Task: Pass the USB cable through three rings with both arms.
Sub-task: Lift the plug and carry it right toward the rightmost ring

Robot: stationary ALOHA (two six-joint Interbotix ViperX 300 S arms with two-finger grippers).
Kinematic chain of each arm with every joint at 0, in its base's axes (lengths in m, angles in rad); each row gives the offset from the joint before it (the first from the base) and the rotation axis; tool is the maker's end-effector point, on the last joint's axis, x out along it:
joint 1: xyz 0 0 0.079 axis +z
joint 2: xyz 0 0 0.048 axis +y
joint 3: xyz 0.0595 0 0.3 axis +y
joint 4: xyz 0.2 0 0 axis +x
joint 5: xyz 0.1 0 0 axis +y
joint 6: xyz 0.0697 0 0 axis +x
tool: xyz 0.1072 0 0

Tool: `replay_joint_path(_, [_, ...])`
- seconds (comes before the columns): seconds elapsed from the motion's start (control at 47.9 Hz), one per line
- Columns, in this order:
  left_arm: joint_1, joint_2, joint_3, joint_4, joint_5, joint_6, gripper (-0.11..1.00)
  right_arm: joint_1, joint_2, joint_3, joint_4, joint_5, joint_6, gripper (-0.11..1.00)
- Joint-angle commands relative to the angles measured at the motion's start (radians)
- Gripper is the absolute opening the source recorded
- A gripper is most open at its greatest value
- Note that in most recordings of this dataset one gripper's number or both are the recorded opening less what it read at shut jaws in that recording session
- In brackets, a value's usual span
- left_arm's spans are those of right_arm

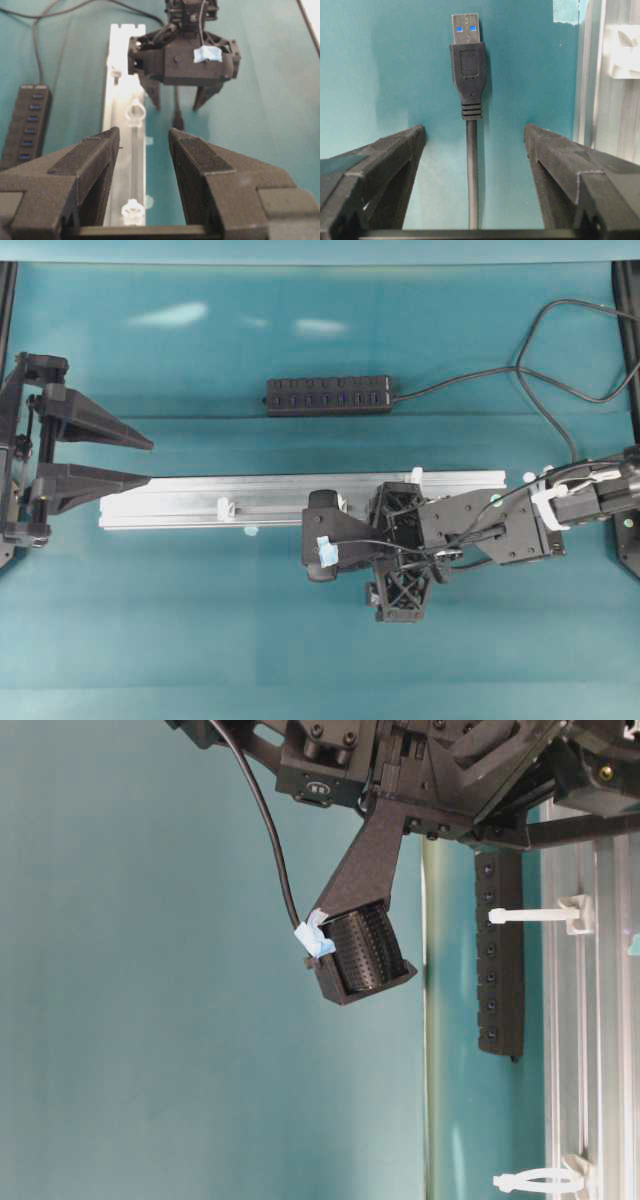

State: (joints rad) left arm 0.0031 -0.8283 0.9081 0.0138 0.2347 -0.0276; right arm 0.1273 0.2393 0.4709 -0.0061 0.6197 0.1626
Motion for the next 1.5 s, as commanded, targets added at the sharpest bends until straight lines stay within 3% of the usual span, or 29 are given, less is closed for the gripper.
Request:
replay_joint_path(0.0, [0.002, 0.0, -0.009, 0.002, -0.012, 0.002, 0.52, 0.002, 0.005, -0.003, -0.002, 0.009, -0.006, 0.41])
replay_joint_path(0.188, [0.002, 0.0, -0.009, 0.002, -0.014, 0.002, 0.52, 0.002, 0.008, -0.002, -0.003, 0.031, -0.008, 0.37])
replay_joint_path(0.459, [0.002, 0.0, -0.011, 0.003, -0.015, 0.002, 0.52, 0.002, 0.009, -0.002, -0.002, 0.048, -0.008, 0.06])
replay_joint_path(0.627, [0.002, -0.002, -0.011, 0.003, -0.018, 0.002, 0.52, -0.003, 0.011, -0.006, -0.002, 0.057, -0.008, -0.04])
replay_joint_path(1.483, [0.006, -0.003, -0.011, 0.002, -0.023, 0.002, 0.52, -0.006, 0.011, -0.008, -0.003, 0.063, -0.009, -0.08])
